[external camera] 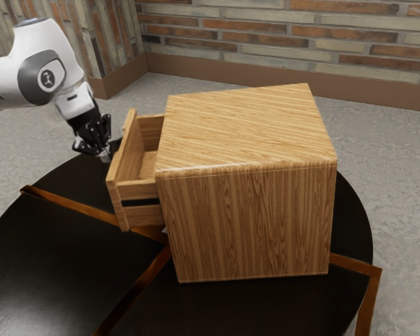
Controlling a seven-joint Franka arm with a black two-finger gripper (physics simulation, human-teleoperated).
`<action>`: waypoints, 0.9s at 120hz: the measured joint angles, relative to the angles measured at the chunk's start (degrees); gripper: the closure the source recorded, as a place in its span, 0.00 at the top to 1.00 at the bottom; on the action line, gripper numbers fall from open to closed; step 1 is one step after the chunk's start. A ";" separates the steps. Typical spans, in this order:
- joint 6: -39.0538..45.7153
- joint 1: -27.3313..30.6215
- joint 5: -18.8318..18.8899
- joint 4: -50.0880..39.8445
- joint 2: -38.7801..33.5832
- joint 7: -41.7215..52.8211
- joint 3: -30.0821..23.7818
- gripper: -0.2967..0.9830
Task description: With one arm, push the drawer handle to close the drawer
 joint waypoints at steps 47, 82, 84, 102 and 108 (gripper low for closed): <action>3.03 0.03 -2.52 3.26 3.67 -2.61 -5.16 0.15; 4.13 1.27 -3.24 5.29 5.95 -4.85 -8.95 0.16; 4.19 1.39 -3.28 5.30 5.97 -4.96 -9.18 0.16; 4.59 1.24 -3.45 5.17 5.88 -5.92 -9.62 0.16; 4.48 1.25 -3.46 4.38 5.10 -6.19 -9.62 0.16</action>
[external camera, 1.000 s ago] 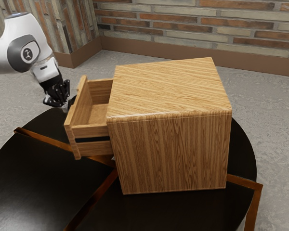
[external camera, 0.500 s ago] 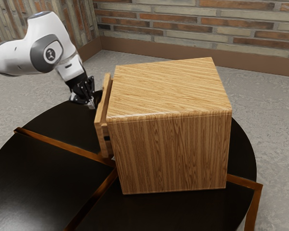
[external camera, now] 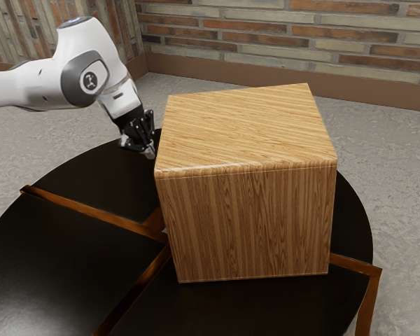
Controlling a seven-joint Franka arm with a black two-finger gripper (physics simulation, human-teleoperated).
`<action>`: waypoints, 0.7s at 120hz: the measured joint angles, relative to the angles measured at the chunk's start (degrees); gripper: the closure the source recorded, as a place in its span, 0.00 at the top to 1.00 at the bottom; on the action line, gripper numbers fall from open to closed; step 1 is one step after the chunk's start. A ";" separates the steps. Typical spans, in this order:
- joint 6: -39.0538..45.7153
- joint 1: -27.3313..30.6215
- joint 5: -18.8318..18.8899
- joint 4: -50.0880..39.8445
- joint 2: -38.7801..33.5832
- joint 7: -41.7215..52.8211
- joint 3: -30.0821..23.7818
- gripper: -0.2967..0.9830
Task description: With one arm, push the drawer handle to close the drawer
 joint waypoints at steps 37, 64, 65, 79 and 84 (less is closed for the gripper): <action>-13.05 0.32 7.73 7.13 -5.54 -6.35 9.16 0.23; -25.31 -0.75 11.35 17.22 -4.78 -24.93 9.03 0.57; -25.72 -0.75 11.39 17.35 -4.75 -25.74 8.99 0.58; -30.01 -0.97 11.64 18.05 -4.48 -35.83 8.74 0.66; -31.01 -0.97 11.65 18.10 -4.44 -38.98 8.71 0.68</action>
